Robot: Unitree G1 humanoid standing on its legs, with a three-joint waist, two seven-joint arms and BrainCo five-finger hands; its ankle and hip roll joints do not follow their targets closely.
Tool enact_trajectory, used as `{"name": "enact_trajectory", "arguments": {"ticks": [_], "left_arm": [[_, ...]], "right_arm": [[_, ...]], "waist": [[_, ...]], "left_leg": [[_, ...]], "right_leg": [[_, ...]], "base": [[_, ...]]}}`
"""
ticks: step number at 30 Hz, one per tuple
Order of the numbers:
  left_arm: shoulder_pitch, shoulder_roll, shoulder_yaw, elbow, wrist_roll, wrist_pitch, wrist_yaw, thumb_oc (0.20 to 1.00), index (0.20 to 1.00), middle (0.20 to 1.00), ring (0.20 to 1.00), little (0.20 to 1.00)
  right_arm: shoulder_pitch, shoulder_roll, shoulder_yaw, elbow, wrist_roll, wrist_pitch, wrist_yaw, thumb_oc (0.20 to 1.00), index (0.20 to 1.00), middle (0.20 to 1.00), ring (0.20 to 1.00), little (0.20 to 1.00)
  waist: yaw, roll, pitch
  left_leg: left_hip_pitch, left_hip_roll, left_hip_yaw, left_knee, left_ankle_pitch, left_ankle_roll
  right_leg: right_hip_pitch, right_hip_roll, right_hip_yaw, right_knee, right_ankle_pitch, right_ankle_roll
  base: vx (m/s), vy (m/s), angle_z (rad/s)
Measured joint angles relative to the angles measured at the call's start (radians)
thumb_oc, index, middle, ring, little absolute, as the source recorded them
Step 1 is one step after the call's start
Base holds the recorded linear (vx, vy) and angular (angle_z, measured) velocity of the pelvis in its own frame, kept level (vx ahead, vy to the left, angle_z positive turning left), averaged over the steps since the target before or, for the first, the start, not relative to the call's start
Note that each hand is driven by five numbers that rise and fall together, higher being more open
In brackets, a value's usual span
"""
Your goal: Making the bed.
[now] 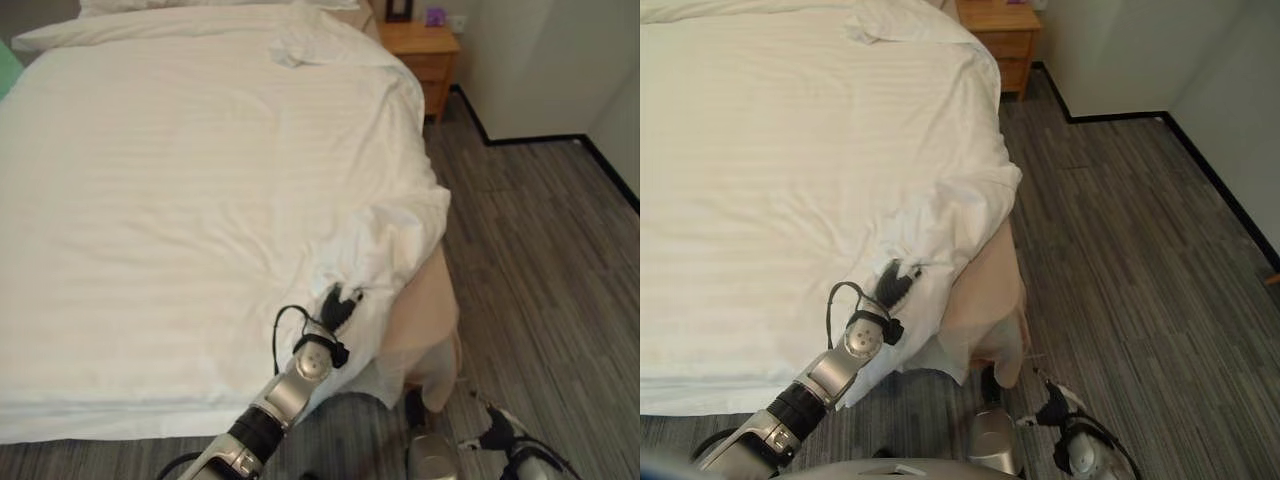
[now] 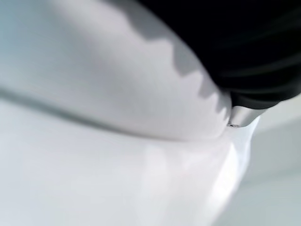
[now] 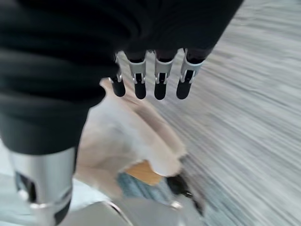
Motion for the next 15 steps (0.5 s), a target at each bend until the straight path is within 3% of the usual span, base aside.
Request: {"name": "enact_trajectory", "arguments": {"ticks": [4, 6, 7, 8, 9, 10, 11, 12, 13, 15], "left_arm": [[-0.009, -0.003, -0.096, 0.012, -0.005, -0.007, -0.057, 0.2, 0.2, 0.2, 0.2, 0.2], [-0.003, 0.0, -0.125, 0.025, -0.009, -0.008, -0.084, 0.407, 0.407, 0.407, 0.407, 0.407], [-0.007, -0.012, -0.177, 0.033, -0.02, -0.008, -0.122, 0.278, 0.278, 0.278, 0.278, 0.278], [-0.007, -0.016, -0.192, 0.036, -0.02, -0.011, -0.144, 0.266, 0.266, 0.266, 0.266, 0.266], [-0.009, -0.021, -0.222, 0.042, -0.02, -0.008, -0.163, 0.266, 0.266, 0.266, 0.266, 0.266], [-0.001, -0.024, -0.233, 0.042, -0.02, -0.009, -0.183, 0.404, 0.404, 0.404, 0.404, 0.404], [-0.003, -0.02, -0.238, 0.045, -0.02, -0.008, -0.199, 0.718, 0.718, 0.718, 0.718, 0.718], [-0.008, -0.007, -0.244, 0.045, -0.021, -0.006, -0.214, 1.0, 1.0, 1.0, 1.0, 1.0], [-0.007, -0.001, -0.251, 0.046, -0.021, -0.007, -0.245, 1.0, 1.0, 1.0, 1.0, 1.0], [-0.008, -0.003, -0.27, 0.072, -0.022, -0.013, -0.287, 1.0, 1.0, 1.0, 1.0, 1.0]], "right_arm": [[0.017, 0.07, -0.014, 0.087, 0.012, 0.017, -0.026, 1.0, 1.0, 1.0, 1.0, 1.0], [0.024, 0.082, 0.002, 0.104, 0.025, 0.023, -0.024, 1.0, 1.0, 1.0, 1.0, 1.0], [-0.017, 0.091, 0.004, 0.178, 0.044, 0.027, -0.038, 1.0, 1.0, 1.0, 1.0, 1.0], [-0.049, 0.091, -0.002, 0.2, 0.044, 0.037, -0.036, 1.0, 1.0, 1.0, 1.0, 1.0], [-0.046, 0.092, -0.011, 0.193, 0.051, 0.04, -0.036, 1.0, 1.0, 1.0, 1.0, 1.0], [-0.041, 0.093, -0.021, 0.188, 0.072, 0.039, -0.037, 1.0, 1.0, 1.0, 1.0, 1.0], [-0.035, 0.097, -0.022, 0.193, 0.075, 0.039, -0.039, 1.0, 1.0, 1.0, 1.0, 1.0], [-0.043, 0.106, -0.022, 0.224, 0.083, 0.039, -0.039, 1.0, 1.0, 1.0, 1.0, 1.0], [-0.044, 0.108, -0.028, 0.261, 0.093, 0.041, -0.039, 1.0, 1.0, 1.0, 1.0, 1.0], [-0.047, 0.12, -0.029, 0.32, 0.111, 0.043, -0.039, 1.0, 1.0, 1.0, 1.0, 1.0]], "waist": [[-0.02, -0.063, 0.01], [-0.022, -0.079, 0.011], [0.017, -0.054, 0.034], [0.029, -0.018, 0.053], [0.012, 0.008, 0.062], [0.022, 0.037, 0.064], [0.03, 0.034, 0.059], [0.046, 0.037, 0.058], [0.061, 0.042, 0.043], [0.083, 0.006, 0.021]], "left_leg": [[0.039, -0.006, 0.062, -0.002, -0.02, -0.002], [0.057, -0.001, 0.087, -0.003, -0.026, -0.004], [0.046, -0.021, 0.083, 0.015, -0.063, 0.074], [0.058, 0.009, 0.116, 0.0, -0.065, 0.064], [0.053, 0.036, 0.156, 0.008, -0.051, 0.064], [0.064, 0.062, 0.174, 0.015, -0.046, 0.055], [0.061, 0.071, 0.209, 0.03, -0.044, 0.057], [0.073, 0.078, 0.237, 0.037, -0.044, 0.056], [0.086, 0.084, 0.249, 0.034, -0.043, 0.056], [0.1, 0.073, 0.244, 0.072, -0.045, 0.053]], "right_leg": [[-0.004, 0.015, 0.042, 0.0, 0.037, 0.019], [-0.004, 0.018, 0.037, -0.001, 0.023, 0.03], [-0.042, 0.015, -0.07, 0.028, -0.147, 0.088], [-0.067, 0.013, -0.109, 0.067, -0.163, 0.048], [-0.078, 0.01, -0.159, 0.132, -0.151, 0.015], [-0.1, -0.008, -0.218, 0.262, -0.147, -0.019], [-0.102, -0.03, -0.224, 0.35, -0.18, -0.016], [-0.122, -0.065, -0.23, 0.497, -0.226, -0.036], [-0.099, -0.068, -0.222, 0.552, -0.249, -0.013], [0.004, -0.061, -0.191, 0.423, -0.187, -0.044]], "base": [[-0.17, 0.034, -0.54], [-0.41, 0.061, -0.77], [-0.3, 0.027, -1.47], [-0.18, 0.011, -1.42], [-0.27, -0.091, -0.82], [-0.27, -0.089, -0.51], [-0.35, -0.135, -0.63], [-0.13, -0.123, -0.63], [-0.21, -0.221, -0.71], [-0.23, -0.271, -0.63]]}}
